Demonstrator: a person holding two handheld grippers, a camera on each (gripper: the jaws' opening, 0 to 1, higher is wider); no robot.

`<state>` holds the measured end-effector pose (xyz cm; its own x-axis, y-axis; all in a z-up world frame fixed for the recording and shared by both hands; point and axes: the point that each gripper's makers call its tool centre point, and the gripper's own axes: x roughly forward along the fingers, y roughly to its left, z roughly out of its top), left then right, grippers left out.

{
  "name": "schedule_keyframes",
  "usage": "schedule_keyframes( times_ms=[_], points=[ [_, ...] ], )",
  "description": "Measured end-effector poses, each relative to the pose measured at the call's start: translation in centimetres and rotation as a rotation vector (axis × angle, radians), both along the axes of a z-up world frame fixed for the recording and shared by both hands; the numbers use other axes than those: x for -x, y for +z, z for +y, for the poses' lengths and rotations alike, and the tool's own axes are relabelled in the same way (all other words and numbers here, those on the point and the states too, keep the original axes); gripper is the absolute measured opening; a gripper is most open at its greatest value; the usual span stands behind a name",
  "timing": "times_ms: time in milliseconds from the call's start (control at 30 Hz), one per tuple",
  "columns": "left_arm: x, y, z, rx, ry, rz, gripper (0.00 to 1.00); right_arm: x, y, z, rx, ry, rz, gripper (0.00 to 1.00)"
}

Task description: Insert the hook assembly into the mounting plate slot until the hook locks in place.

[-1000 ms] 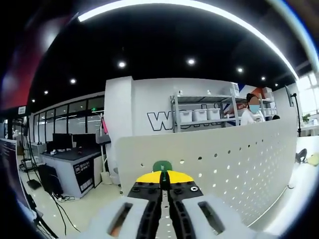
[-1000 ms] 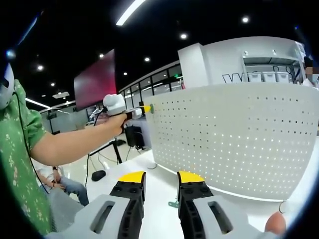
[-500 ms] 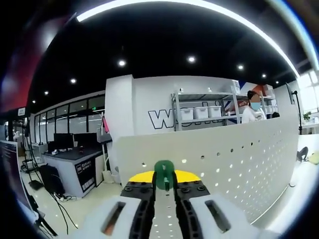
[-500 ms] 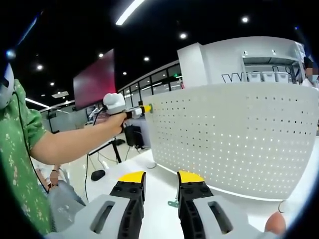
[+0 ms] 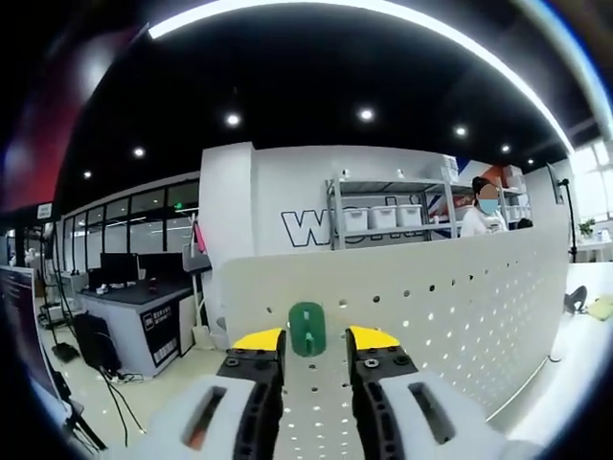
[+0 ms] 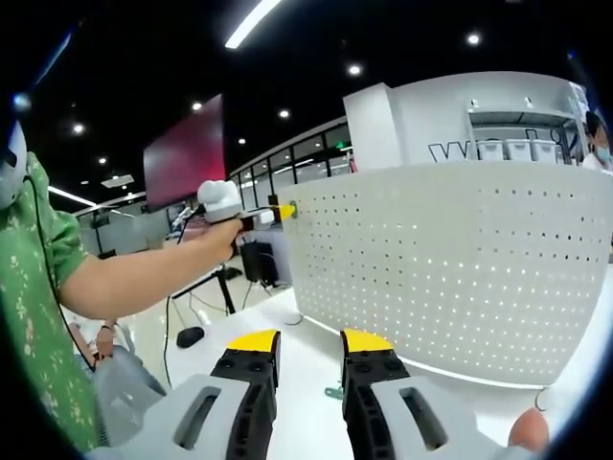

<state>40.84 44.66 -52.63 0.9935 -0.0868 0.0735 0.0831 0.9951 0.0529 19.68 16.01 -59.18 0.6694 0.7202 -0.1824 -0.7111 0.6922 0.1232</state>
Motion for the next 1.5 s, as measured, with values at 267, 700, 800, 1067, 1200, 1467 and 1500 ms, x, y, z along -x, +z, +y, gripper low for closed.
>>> schedule_keyframes(
  times_ms=[267, 700, 800, 1067, 1200, 1467, 1500],
  points=[
    [0.8, 0.1, -0.2, 0.003, -0.006, -0.003, 0.32, 0.0, 0.1, 0.3, -0.003, 0.007, -0.002, 0.25],
    [3.2, -0.2, -1.5, 0.008, -0.04, -0.005, 0.34, 0.2, 0.3, 0.6, -0.007, 0.015, -0.009, 0.24],
    [3.9, -0.4, -1.9, 0.006, -0.05, -0.001, 0.35, 0.4, 0.3, 0.7, -0.008, 0.017, -0.012, 0.24],
    [5.9, -0.7, -2.6, 0.001, -0.079, 0.002, 0.35, 0.7, 0.5, 0.7, -0.011, 0.019, -0.017, 0.24],
    [7.0, -0.8, -3.0, 0.01, -0.098, 0.002, 0.35, 0.9, 0.4, 0.8, -0.011, 0.022, -0.016, 0.24],
    [9.6, -1.5, -4.1, 0.028, -0.139, 0.012, 0.36, 1.2, 0.4, 0.8, -0.013, 0.021, -0.018, 0.24],
    [10.0, -1.6, -4.2, 0.03, -0.145, 0.016, 0.35, 1.2, 0.4, 0.8, -0.012, 0.02, -0.017, 0.24]
  ],
)
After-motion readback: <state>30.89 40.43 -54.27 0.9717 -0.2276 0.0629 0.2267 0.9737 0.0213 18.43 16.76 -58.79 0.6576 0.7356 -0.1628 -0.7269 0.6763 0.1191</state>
